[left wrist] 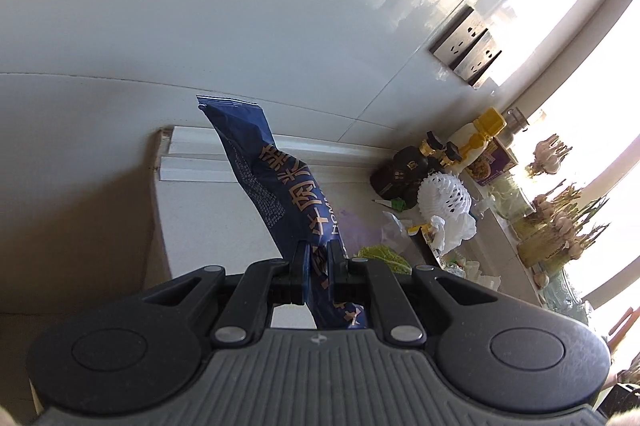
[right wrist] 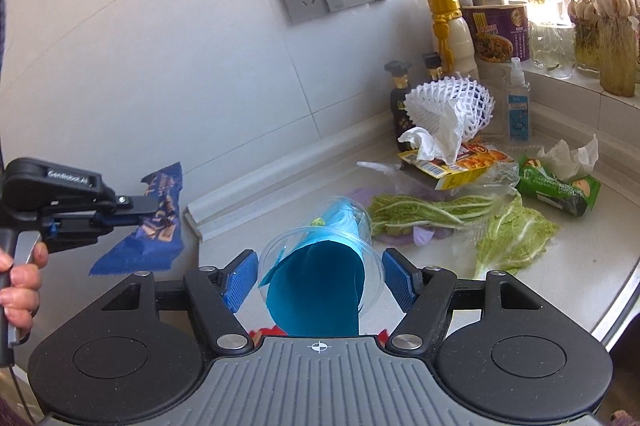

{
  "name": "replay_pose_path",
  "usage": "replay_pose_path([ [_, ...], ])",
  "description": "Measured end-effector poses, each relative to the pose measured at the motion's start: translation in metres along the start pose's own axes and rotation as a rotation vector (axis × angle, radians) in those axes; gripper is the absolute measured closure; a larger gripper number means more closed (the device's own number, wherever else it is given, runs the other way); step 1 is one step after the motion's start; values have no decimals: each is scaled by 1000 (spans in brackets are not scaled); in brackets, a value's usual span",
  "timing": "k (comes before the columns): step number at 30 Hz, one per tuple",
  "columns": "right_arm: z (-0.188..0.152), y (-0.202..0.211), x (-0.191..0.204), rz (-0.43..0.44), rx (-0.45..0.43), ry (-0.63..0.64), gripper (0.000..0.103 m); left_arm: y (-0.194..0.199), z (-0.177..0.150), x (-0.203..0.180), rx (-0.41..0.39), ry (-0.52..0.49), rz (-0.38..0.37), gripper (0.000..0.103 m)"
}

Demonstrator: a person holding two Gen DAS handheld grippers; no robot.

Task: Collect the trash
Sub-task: 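Carry the blue wrapper and blue cup down over the white bin with both tools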

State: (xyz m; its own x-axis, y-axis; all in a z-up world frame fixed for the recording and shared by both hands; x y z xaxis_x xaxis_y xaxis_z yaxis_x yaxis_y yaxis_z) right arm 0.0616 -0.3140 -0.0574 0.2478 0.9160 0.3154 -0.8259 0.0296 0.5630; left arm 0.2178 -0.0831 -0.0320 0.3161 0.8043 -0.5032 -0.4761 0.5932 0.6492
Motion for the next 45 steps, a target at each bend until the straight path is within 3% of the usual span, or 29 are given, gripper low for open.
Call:
replay_pose_path([
  [15, -41, 36, 59, 6, 58, 68, 34, 73, -49, 57, -1, -11, 39, 96],
  [26, -74, 45, 108, 91, 108, 117, 34, 101, -84, 107, 11, 38, 119, 96],
  [35, -113, 30, 167, 224, 199, 181, 34, 106, -115, 149, 68, 62, 166, 96],
  [45, -183, -28, 188, 234, 396, 168, 34, 66, -158, 198, 211, 68, 200, 96],
])
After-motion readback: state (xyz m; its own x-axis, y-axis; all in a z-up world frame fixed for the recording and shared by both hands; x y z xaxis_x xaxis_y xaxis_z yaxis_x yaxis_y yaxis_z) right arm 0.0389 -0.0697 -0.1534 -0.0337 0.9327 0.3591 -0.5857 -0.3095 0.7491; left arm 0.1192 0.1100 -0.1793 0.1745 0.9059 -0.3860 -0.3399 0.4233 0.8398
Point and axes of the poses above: each gripper's, at about its wrist camera, not at the fingertips, and y roughly against the way its jaws point, x to its left, z to its top, the point moved 5 cm from there along -y, roughly the way its jaws point, and after that the axes turned 1 degree about y, right-handed, at the moved point
